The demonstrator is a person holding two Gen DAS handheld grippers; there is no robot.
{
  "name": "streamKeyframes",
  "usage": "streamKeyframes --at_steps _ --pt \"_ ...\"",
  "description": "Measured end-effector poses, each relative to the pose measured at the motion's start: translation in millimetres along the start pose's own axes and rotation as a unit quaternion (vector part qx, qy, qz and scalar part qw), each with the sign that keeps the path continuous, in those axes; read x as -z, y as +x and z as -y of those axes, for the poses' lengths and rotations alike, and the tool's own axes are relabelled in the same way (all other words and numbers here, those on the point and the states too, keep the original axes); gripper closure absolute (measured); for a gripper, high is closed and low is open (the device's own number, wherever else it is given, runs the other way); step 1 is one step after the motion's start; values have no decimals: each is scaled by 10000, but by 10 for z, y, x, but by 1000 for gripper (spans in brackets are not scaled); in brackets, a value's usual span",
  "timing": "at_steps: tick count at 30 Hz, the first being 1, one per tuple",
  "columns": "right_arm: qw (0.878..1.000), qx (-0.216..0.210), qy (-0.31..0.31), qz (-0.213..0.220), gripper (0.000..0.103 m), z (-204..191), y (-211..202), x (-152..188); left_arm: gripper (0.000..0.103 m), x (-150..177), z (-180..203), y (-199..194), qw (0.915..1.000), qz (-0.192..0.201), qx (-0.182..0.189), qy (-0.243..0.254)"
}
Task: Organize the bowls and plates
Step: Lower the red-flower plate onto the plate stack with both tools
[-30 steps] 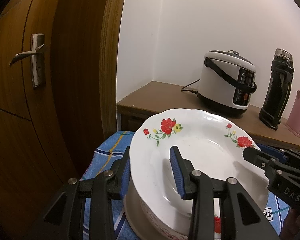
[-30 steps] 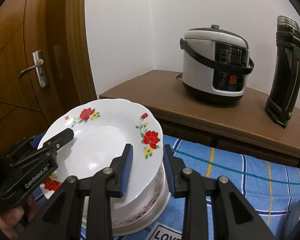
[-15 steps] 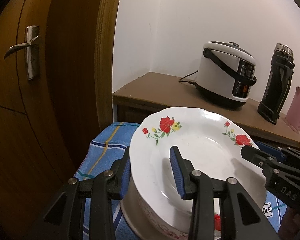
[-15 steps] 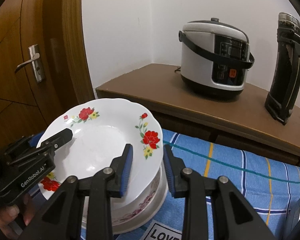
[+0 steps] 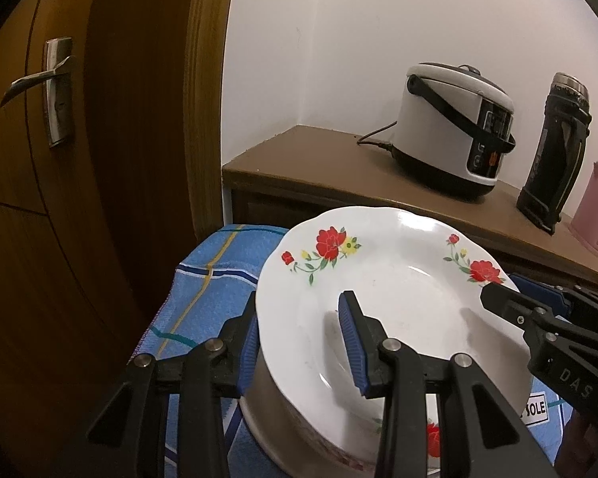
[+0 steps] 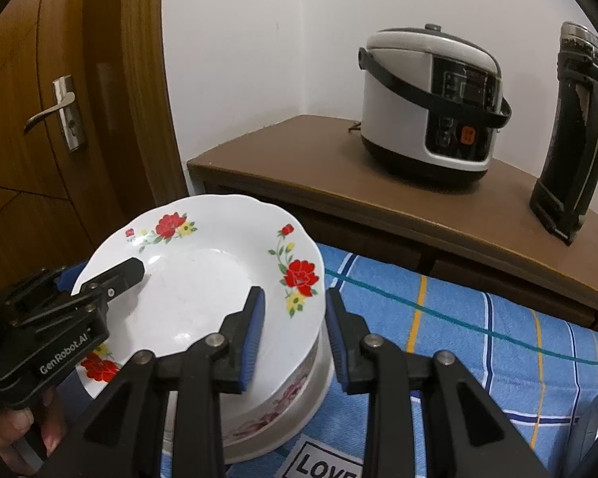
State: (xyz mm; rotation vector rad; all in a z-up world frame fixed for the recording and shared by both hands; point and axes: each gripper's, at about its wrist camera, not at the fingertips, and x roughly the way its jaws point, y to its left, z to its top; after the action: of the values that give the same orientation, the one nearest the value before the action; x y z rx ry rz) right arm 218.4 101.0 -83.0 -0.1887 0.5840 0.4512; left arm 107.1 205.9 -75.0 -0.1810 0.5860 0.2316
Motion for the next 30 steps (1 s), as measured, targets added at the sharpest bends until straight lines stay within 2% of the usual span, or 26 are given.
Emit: streamKeyframes --at_steps 16,30 --pt "9999 -12 -34 -141 72 -4 77 50 63 32 15 107 9994 -298 -112 155" --pt "9995 8 -47 -304 72 -4 139 91 63 49 -21 154 9988 -490 3 93"
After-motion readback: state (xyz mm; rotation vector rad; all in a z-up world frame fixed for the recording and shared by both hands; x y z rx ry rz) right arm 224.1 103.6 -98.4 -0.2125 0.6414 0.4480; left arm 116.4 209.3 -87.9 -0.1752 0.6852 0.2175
